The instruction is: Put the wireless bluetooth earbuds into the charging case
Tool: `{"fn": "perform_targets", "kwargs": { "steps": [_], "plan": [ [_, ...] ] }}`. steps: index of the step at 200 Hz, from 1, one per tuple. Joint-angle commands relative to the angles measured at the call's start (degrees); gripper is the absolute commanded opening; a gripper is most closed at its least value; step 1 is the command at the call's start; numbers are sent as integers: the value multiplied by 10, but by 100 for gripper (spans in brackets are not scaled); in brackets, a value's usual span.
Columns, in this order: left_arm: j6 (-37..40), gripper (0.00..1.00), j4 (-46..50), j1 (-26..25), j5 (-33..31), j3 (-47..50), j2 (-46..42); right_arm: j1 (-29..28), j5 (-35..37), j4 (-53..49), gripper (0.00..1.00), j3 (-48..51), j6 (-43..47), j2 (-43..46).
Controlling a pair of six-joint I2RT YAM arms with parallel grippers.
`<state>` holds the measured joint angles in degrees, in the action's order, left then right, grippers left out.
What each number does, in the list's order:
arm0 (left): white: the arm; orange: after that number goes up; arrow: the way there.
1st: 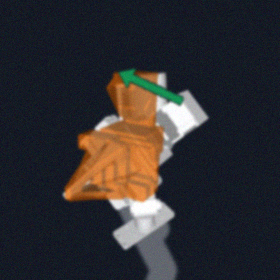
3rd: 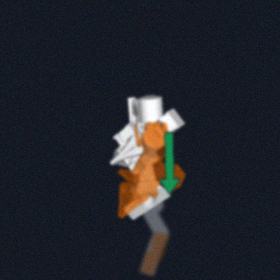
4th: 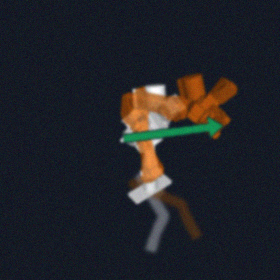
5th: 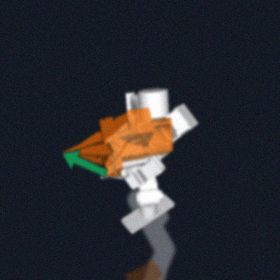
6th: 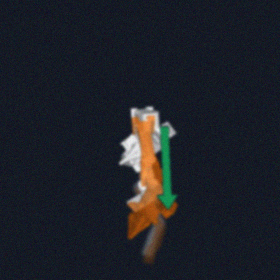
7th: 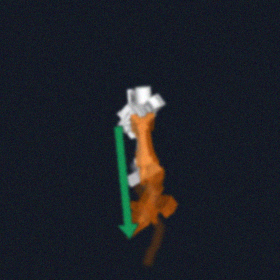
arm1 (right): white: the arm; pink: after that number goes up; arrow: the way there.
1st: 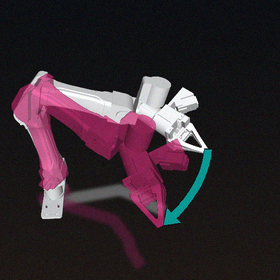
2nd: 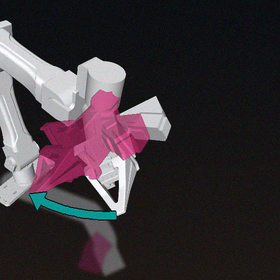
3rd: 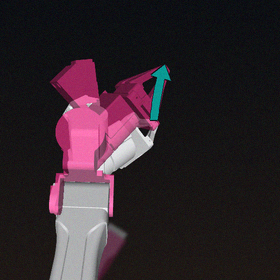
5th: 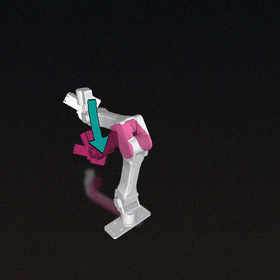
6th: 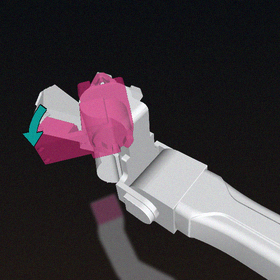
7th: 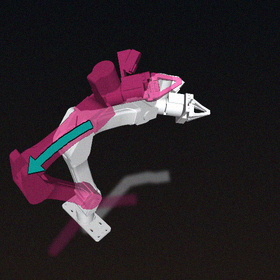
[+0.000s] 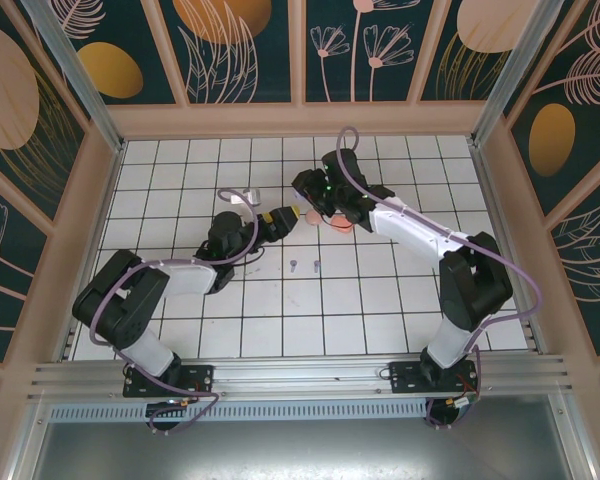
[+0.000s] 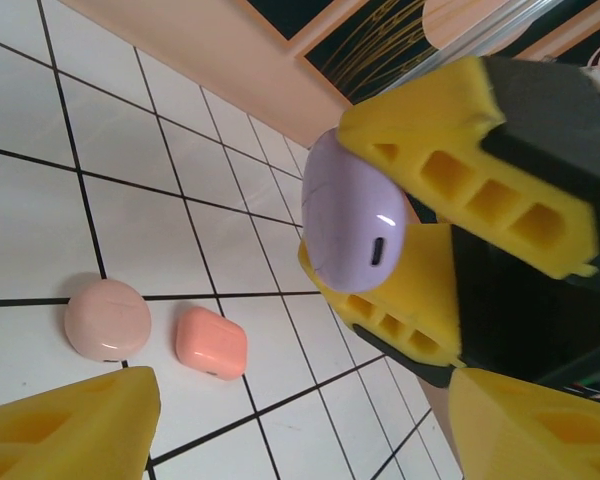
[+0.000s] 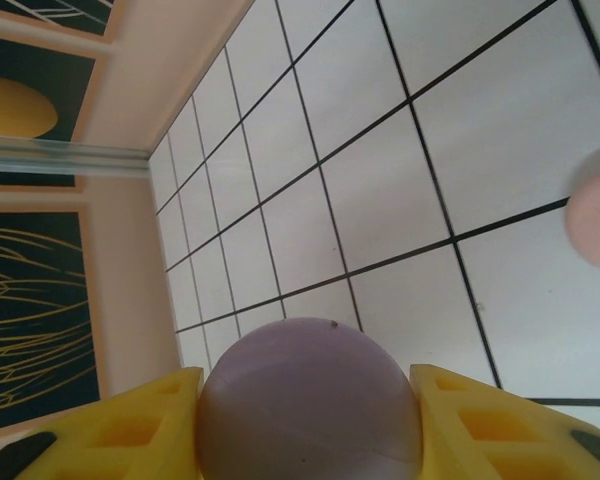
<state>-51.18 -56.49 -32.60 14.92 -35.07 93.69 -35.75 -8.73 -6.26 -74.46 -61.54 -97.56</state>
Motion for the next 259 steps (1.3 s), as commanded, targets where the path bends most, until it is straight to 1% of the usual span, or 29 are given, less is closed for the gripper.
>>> {"fn": "perform_targets", "kwargs": {
  "steps": [1, 50, 98, 102, 131, 178, 195, 212, 235, 254, 259],
  "plan": [
    [6, 74, -49, -2, -14, -18, 15, -8, -10, 24, 40, -4, -19, 14],
    [8, 69, -70, -2, -25, -29, 27, -19, -9, 21, 40, -10, -18, 15],
    [2, 60, -91, -2, -27, -44, 41, -25, -19, 27, 40, -12, -24, 14],
    [2, 59, -94, -1, -27, -45, 57, -25, -20, 29, 40, -12, -24, 15],
    [-2, 54, -118, -2, -32, -45, 69, -27, -28, 33, 40, -14, -29, 13],
    [-23, 50, -174, -2, -55, -32, 83, -30, -36, 39, 40, -14, -38, 13],
    [-32, 45, -192, -2, -62, -29, 90, -29, -41, 41, 40, -15, -41, 12],
    [-39, 43, -206, -2, -68, -26, 98, -32, -42, 39, 40, -17, -42, 12],
    [-46, 34, -219, -2, -71, -25, 105, -33, -41, 35, 40, -16, -42, 13],
    [-48, 32, -225, -2, -73, -23, 108, -33, -39, 34, 40, -15, -43, 13],
    [-49, 30, -225, -2, -72, -23, 109, -33, -38, 34, 40, -15, -43, 14]
  ]
}}
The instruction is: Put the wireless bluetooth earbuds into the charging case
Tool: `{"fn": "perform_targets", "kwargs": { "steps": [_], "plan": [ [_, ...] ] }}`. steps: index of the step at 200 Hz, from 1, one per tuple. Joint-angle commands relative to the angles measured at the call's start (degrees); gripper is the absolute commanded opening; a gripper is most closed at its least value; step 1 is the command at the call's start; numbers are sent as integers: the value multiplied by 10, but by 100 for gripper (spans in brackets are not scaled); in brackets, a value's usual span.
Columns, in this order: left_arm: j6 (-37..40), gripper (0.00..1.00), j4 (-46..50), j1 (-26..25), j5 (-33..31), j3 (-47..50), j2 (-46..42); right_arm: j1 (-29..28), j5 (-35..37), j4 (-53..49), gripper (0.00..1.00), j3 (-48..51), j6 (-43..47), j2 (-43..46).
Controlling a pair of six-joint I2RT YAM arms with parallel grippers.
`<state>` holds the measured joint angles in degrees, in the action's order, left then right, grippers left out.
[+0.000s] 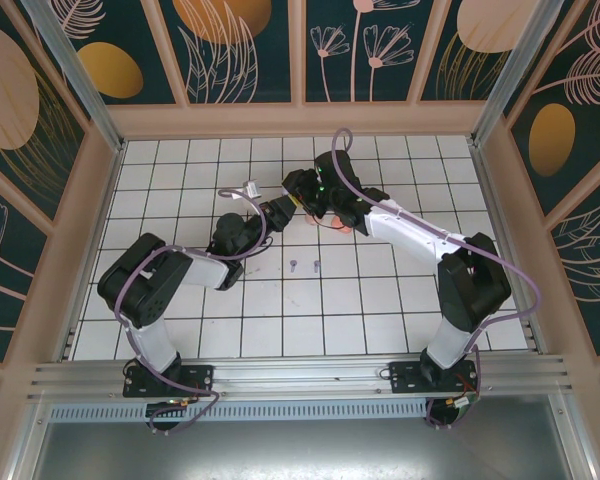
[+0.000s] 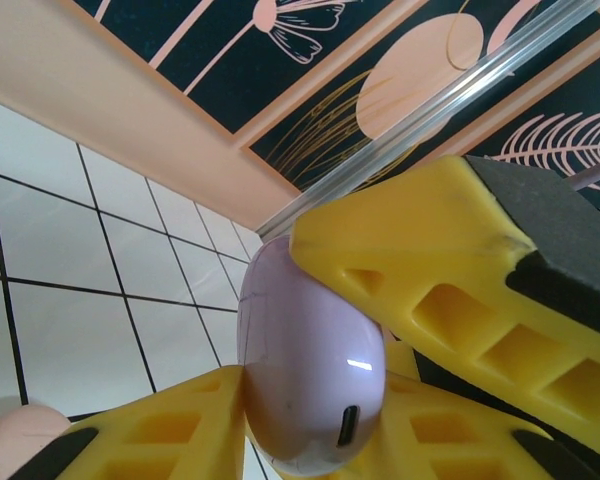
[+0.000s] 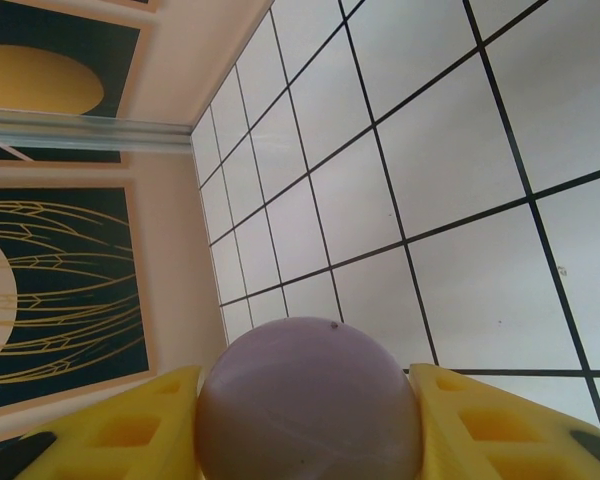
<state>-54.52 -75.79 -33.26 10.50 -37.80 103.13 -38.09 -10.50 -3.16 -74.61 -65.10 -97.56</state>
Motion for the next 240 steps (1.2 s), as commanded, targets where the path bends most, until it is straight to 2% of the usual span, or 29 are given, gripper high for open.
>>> {"fn": "perform_targets", "kwargs": {
  "steps": [1, 38, 55, 76, 92, 122, 139, 195, 228, 240],
  "plan": [
    [-16, 29, -33, 5, -28, 4, 15, -10, -21, 3, 40, -13, -7, 14],
    [-15, 13, -33, 5, -21, 4, 12, -10, -19, 3, 40, -17, -8, 14],
    [-15, 11, -32, 5, -16, 3, 11, -10, -18, 2, 40, -18, -8, 16],
    [-16, 0, -31, 5, -10, -1, 11, -10, -15, -1, 42, -21, -7, 17],
    [-18, 0, -30, 5, -6, -3, 12, -9, -10, -7, 50, -27, -3, 19],
    [-19, 0, -22, 5, 0, -3, 8, 2, 1, -19, 73, -39, 7, 24],
    [-17, 0, -16, 5, 2, -1, 4, 15, 10, -24, 80, -39, 13, 36],
    [-2, 0, -10, 5, 38, 4, -11, 54, 42, -37, 81, 21, 51, 117],
    [7, 0, -17, 5, 124, -12, -14, 64, 52, -38, 81, 90, 93, 177],
    [10, 0, -21, 5, 158, -17, -15, 88, 55, -37, 81, 121, 109, 203]
  ]
}}
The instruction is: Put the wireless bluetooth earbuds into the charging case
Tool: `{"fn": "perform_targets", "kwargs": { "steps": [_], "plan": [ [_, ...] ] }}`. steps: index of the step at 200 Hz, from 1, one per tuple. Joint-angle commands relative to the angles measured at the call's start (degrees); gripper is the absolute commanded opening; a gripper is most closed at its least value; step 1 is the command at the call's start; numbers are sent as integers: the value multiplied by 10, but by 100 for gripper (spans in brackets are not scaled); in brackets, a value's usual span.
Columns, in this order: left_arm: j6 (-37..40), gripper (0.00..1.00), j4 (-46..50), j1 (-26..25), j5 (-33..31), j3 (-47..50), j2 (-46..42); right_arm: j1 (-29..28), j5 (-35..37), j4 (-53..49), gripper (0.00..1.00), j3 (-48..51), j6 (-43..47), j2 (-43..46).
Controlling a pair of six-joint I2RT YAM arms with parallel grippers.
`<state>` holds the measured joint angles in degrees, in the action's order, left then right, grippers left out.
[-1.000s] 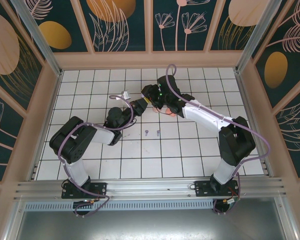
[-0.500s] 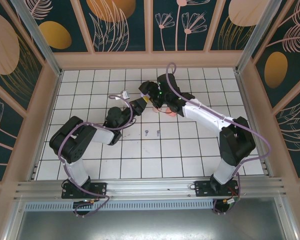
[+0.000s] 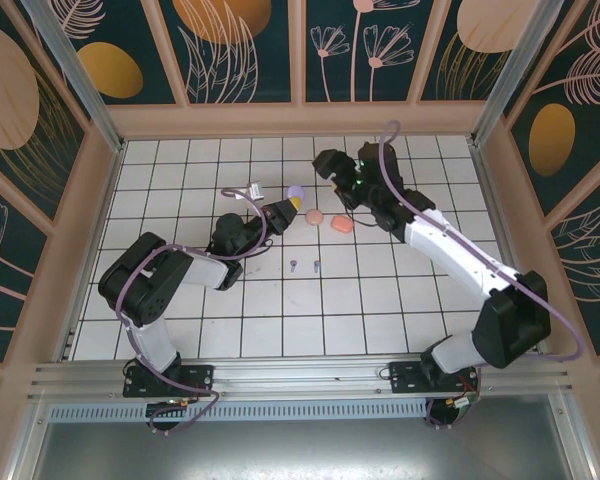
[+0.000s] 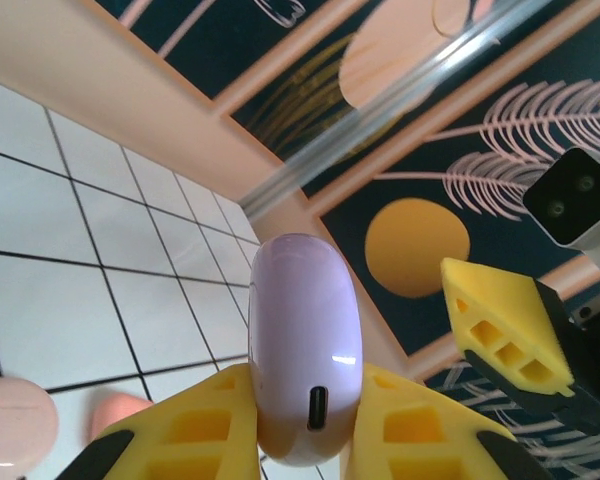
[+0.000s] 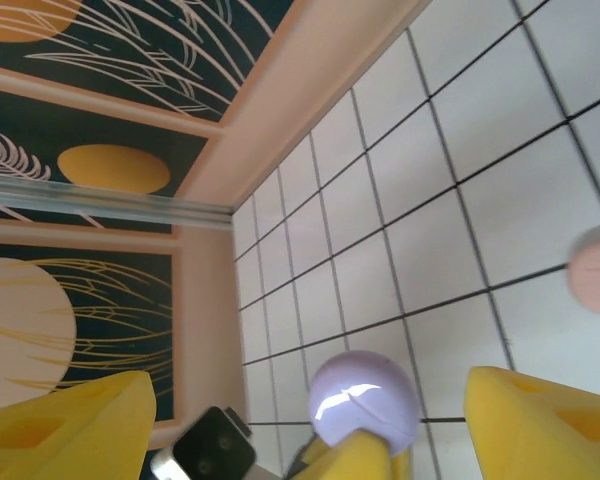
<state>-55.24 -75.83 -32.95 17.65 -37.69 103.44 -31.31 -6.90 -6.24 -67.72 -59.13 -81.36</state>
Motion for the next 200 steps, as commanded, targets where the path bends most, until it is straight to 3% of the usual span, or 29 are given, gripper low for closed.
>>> {"fn": "perform_targets", "kwargs": {
  "steps": [1, 79, 126, 200],
  "plan": [
    [18, 0, -20, 2, 90, -19, -18, 21, 20, -6, 81, 54, 50, 43],
    [-14, 0, -43, 2, 258, -57, -18, 48, -6, 29, 81, 190, 160, 170],
    [-7, 0, -22, 2, 263, -62, -24, 41, -108, 75, 80, 204, 224, 162],
    [-7, 0, -17, 2, 266, -73, -22, 3, -105, 84, 76, 178, 248, 93]
  ]
}}
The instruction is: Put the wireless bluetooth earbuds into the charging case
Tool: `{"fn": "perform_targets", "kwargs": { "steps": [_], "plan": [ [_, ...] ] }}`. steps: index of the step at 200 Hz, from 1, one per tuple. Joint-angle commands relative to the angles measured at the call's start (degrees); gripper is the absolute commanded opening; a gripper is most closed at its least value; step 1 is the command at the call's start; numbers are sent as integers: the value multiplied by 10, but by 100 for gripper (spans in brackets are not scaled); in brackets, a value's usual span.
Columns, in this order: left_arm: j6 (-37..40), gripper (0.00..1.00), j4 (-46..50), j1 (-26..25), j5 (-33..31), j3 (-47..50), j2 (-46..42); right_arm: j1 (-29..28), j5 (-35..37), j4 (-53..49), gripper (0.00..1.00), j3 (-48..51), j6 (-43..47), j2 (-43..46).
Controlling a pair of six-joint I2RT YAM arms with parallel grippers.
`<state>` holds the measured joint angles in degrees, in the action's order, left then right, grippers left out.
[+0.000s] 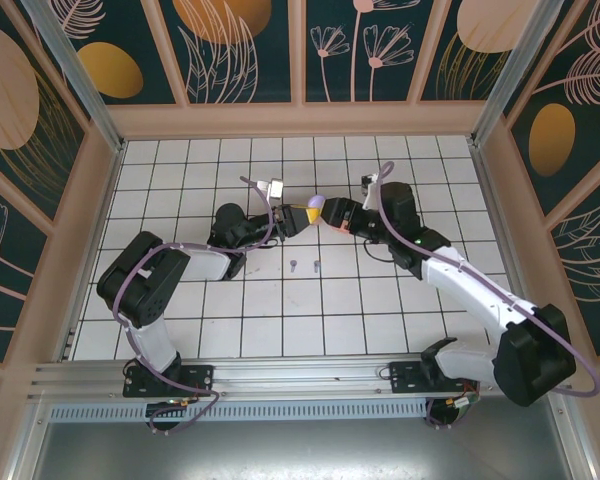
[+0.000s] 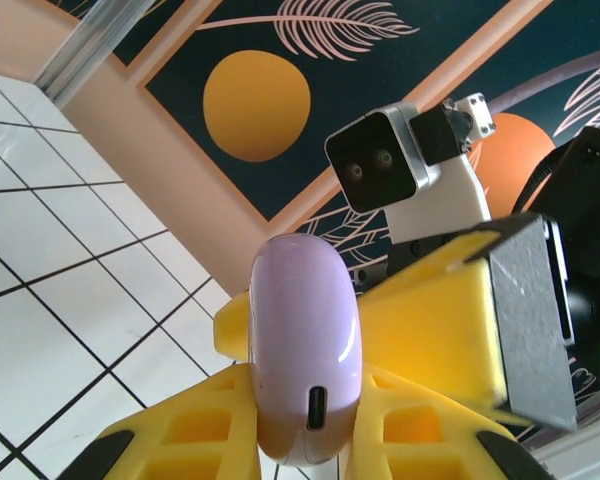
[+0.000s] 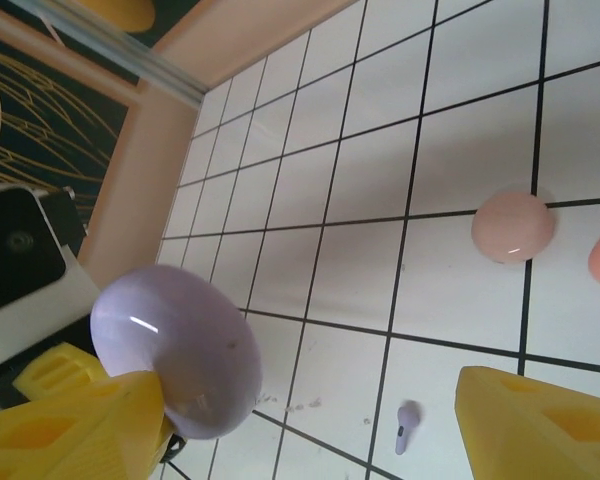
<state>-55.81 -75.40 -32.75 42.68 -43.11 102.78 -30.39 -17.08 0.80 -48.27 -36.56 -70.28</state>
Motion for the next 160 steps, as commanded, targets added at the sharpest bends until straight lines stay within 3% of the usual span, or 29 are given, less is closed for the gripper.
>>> {"fn": "perform_targets", "kwargs": {
  "steps": [1, 55, 160],
  "plan": [
    [-1, 0, -21, 0, 16, -18, -16, -6, -3, 14, 76, -17, 22, -18],
    [-3, 0, -22, 0, 22, -17, -23, 20, 41, 14, 71, 10, 14, -29],
    [-3, 0, -23, 0, 23, -15, -30, 38, -4, 23, 69, 31, 24, 10]
  ]
}}
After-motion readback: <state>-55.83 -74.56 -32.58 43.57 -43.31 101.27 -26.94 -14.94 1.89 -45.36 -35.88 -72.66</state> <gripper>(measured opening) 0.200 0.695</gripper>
